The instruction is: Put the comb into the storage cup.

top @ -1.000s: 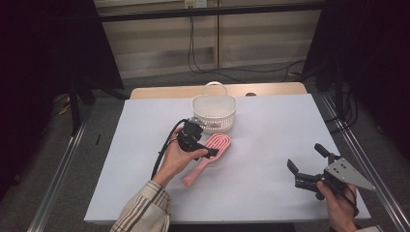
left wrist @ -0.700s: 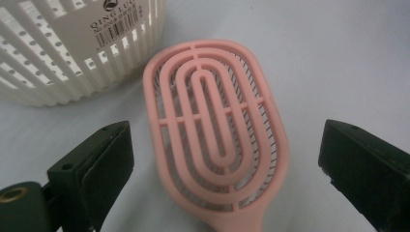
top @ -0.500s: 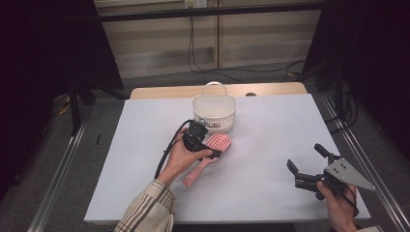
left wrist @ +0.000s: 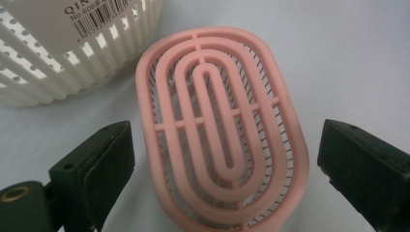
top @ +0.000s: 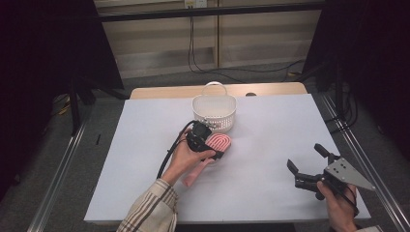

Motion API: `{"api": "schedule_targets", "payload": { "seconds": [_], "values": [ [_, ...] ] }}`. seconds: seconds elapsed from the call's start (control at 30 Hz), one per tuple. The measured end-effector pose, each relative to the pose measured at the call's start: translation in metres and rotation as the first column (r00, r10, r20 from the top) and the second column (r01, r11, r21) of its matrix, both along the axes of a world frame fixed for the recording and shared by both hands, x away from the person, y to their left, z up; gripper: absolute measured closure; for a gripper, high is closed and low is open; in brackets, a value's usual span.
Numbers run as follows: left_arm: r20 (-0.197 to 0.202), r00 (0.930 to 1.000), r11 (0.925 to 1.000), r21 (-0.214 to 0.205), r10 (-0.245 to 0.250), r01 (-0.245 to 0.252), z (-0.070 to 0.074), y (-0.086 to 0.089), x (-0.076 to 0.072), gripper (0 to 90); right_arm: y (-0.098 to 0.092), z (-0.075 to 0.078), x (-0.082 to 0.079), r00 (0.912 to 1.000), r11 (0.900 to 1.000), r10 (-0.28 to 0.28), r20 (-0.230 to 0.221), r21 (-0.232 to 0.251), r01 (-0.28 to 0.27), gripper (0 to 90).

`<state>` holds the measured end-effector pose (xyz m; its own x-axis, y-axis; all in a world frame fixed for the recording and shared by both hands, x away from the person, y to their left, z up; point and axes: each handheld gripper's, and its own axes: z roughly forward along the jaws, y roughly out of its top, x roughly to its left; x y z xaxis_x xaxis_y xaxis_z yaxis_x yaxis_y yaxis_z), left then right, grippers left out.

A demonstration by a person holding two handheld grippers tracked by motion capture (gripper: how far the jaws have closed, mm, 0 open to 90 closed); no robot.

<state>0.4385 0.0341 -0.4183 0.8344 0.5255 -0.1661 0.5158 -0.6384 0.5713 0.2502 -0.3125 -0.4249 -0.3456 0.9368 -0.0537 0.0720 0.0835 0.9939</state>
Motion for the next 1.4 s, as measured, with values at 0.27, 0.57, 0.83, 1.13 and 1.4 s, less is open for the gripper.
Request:
{"api": "schedule_targets", "payload": {
  "seconds": [0.27, 0.57, 0.83, 1.13, 1.4],
  "values": [
    [-0.018, 0.9997, 0.9994, 0.03, -0.015, 0.016, -0.005, -0.007, -0.001, 8.7, 0.0, 0.0, 0.0, 1.0, 1.0, 0.002, 0.0, -0.001, -0.002, 0.0],
    [-0.001, 0.9999, 0.9968, 0.079, -0.015, 0.015, -0.008, -0.014, 0.0, 11.5, 0.0, 0.0, 0.0, 1.0, 1.0, 0.004, 0.0, -0.002, -0.004, 0.0],
    [-0.01, 0.9999, 0.9949, 0.1, -0.011, 0.012, -0.01, -0.018, 0.003, 11.3, 0.0, 0.0, 0.0, 1.0, 1.0, 0.005, 0.002, -0.002, -0.005, 0.0],
    [-0.038, 0.9993, 0.9917, 0.129, 0.004, 0.001, -0.017, -0.022, 0.006, 11.3, -0.001, 0.0, 0.0, 1.0, 1.0, 0.005, 0.002, -0.003, -0.005, 0.0],
    [-0.066, 0.9978, 0.99, 0.14, -0.005, 0.014, -0.014, -0.027, 0.01, 13.3, 0.0, 0.0, 0.0, 1.0, 1.0, 0.007, 0.0, -0.001, -0.007, 0.0]
  ]
}}
